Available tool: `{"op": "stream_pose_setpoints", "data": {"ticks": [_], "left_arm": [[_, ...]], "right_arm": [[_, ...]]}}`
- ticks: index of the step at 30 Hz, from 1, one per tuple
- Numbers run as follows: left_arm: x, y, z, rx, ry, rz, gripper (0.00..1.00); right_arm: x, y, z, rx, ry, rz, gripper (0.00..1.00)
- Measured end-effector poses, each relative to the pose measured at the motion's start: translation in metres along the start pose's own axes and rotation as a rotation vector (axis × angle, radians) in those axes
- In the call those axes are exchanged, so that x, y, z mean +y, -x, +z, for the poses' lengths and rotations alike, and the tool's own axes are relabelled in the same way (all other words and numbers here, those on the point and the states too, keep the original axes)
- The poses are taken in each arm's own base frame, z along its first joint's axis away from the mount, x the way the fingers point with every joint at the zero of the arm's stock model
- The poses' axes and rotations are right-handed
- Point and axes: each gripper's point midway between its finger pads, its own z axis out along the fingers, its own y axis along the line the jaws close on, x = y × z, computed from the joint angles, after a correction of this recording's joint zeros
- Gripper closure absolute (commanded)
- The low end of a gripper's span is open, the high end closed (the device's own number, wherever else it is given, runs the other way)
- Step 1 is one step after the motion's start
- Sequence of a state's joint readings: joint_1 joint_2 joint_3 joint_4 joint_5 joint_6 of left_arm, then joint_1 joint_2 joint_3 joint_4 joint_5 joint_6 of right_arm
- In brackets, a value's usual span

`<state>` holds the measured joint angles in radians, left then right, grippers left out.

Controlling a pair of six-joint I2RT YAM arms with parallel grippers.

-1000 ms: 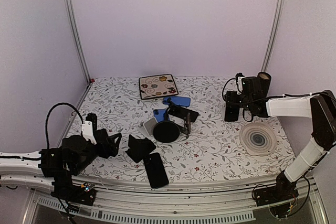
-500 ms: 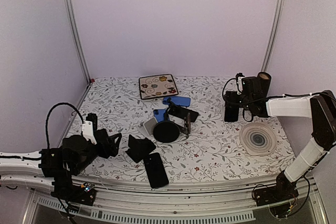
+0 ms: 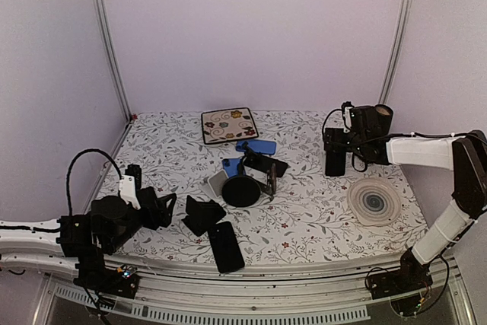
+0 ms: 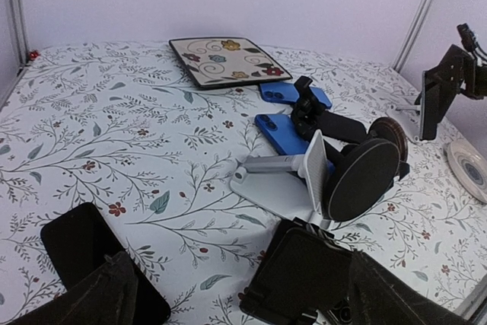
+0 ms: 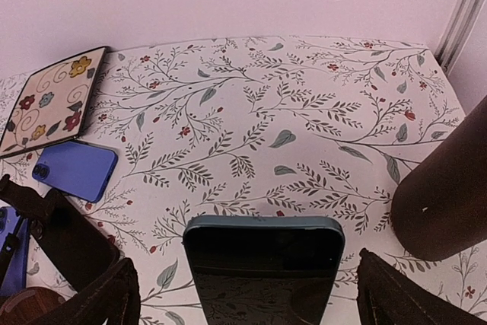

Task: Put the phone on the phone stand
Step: Place the phone on the phone stand, then pick up the phone stand at the center of the board.

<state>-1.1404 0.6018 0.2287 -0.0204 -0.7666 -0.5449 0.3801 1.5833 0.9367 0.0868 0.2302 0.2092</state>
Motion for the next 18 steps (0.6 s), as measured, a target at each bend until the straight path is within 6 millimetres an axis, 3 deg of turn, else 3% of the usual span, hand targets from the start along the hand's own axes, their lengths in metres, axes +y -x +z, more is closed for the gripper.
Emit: {"op": "stream_pose_setpoints", "data": {"ticks": [7,18], "left_arm": [[0.000,-0.001,0.000,0.002,0.002,0.002,0.03],[-0.004,-0.009,0.003,0.037,-0.015,0.021,0.03]], "right_arm": [[0.005,0.015,-0.016,0.001,0.029,0.018,0.01],[0.029,0.035,-0.062,-0.008,0.199,0.067,0.01]]}}
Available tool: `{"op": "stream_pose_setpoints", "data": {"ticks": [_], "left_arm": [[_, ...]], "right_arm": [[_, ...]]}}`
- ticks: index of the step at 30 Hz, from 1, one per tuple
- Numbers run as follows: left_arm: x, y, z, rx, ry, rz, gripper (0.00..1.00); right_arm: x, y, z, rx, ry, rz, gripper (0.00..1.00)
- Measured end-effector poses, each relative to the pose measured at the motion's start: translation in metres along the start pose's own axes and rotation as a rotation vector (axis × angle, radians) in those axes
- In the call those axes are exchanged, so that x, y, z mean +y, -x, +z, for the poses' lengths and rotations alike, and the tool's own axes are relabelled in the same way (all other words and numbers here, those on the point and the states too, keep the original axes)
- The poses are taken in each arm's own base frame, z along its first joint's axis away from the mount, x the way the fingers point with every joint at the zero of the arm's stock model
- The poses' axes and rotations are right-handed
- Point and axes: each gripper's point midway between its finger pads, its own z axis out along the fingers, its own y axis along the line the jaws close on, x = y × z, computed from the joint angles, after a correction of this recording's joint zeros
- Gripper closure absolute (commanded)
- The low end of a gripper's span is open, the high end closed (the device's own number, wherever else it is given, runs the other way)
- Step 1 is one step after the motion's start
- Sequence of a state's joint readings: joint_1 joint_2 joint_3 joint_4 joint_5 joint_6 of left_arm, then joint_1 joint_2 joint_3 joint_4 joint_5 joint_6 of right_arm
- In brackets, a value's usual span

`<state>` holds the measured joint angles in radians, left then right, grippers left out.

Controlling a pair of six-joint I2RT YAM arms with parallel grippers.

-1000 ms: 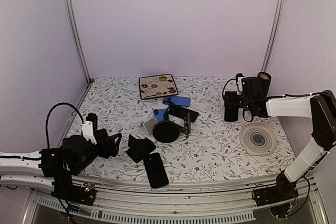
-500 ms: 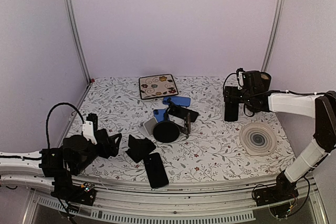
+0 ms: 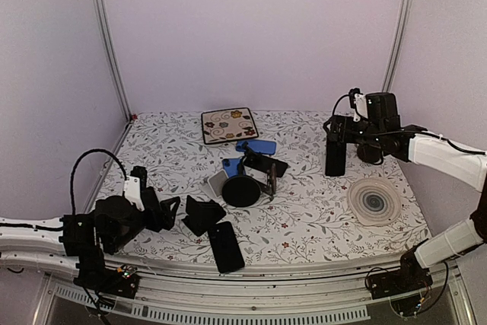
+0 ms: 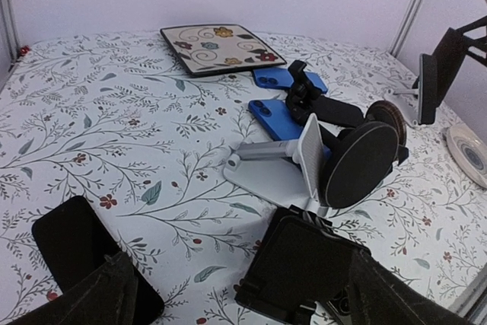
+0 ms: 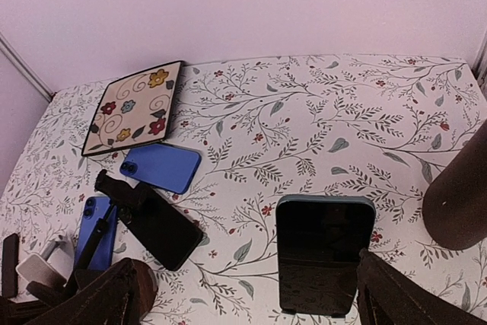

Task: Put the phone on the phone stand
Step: Pick up the phone stand at the center of the board.

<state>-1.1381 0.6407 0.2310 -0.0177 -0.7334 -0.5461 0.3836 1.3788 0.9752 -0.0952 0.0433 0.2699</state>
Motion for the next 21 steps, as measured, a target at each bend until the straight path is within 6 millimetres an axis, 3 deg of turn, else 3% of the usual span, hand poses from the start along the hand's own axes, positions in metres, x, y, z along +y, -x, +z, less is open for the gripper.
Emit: {"op": "stream_pose_setpoints", "data": {"ticks": [4,8,13,16,21], "left_arm": [[-0.010,0.005,0.002,0.013,-0.024,-0.003,0.03],[-0.030,0.023,0.006,0.018,-0.052,-0.012,0.04],[-0.062,0.042,0.023,0.042,-0.065,-0.001,0.04],[-0.076,0.040,0.034,0.074,-0.066,0.006,0.04],[-0.079,0.030,0.039,0.110,-0.062,0.000,0.04]], "right_arm": [[0.016,0.001,-0.016,-0.004,0.069,0.010,0.01],[0.038,-0.012,-0.025,0.018,0.143,0.007,0.01],[0.084,-0.047,-0.028,0.101,0.250,-0.029,0.01],[0.108,-0.071,-0.024,0.158,0.293,-0.049,0.01],[0.128,-0.109,-0.009,0.250,0.312,-0.052,0.02]]}}
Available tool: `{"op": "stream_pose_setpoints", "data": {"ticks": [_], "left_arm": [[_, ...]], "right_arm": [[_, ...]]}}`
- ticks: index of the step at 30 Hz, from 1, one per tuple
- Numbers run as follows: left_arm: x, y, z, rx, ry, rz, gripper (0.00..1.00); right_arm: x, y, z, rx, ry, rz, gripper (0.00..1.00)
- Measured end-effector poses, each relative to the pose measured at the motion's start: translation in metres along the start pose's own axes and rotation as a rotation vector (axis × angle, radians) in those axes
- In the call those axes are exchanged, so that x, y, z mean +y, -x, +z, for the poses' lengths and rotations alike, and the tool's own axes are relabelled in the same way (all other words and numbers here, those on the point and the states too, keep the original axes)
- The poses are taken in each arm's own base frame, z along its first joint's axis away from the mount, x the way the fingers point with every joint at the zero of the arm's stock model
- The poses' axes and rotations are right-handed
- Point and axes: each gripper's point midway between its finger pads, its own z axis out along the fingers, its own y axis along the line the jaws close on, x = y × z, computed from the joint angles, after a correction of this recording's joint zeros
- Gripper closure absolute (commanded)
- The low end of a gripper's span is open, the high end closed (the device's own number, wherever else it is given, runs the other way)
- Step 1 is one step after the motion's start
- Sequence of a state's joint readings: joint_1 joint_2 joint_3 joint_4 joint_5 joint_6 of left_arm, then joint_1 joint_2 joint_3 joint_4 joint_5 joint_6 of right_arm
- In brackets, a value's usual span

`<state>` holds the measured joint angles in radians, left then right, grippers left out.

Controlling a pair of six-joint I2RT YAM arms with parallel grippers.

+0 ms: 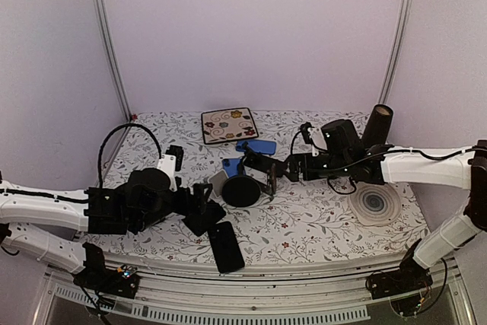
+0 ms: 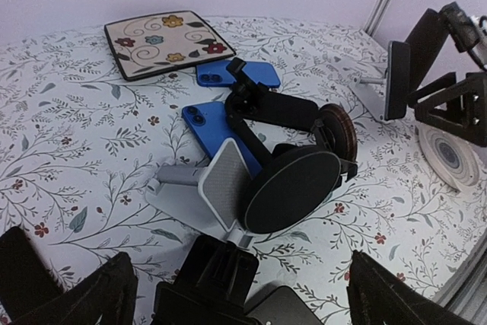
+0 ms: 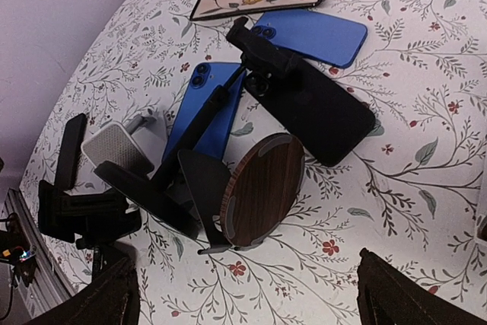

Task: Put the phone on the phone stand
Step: Pick up the phone stand at the center of the board.

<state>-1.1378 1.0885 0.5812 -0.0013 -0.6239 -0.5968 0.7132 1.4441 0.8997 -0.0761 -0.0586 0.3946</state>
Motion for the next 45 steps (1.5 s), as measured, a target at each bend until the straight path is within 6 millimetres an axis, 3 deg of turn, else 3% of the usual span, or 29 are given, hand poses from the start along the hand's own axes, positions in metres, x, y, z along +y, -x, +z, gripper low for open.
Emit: {"op": "stream_pose_setpoints", "data": {"ticks": [8,14,19,27,32,38,45], "left_arm": [[0.000,0.001,-0.004,0.004,-0.011,-0.043,0.04],[0.008,0.006,-0.013,-0.018,-0.010,-0.077,0.03],[0.027,-0.002,-0.021,-0.033,0.019,-0.090,0.03],[0.075,-0.027,-0.027,-0.046,0.109,-0.105,0.03],[0.095,-0.037,-0.028,-0.057,0.141,-0.106,0.03],[0.096,-0.035,-0.028,-0.076,0.137,-0.074,0.03],[0.099,-0.031,-0.029,-0.089,0.155,-0.018,0.03]], "right_arm": [[0.005,-0.041,0.049,0.119,-0.006,0.044,0.16],[0.006,-0.044,0.074,0.130,-0.002,0.096,0.23],[0.008,-0.043,0.086,0.131,0.003,0.122,0.31],[0.007,-0.044,0.098,0.134,-0.001,0.152,0.41],[0.003,-0.049,0.103,0.144,-0.018,0.167,0.47],[0.002,-0.046,0.108,0.136,-0.026,0.176,0.65],[0.003,-0.042,0.108,0.121,-0.029,0.188,0.74]]}}
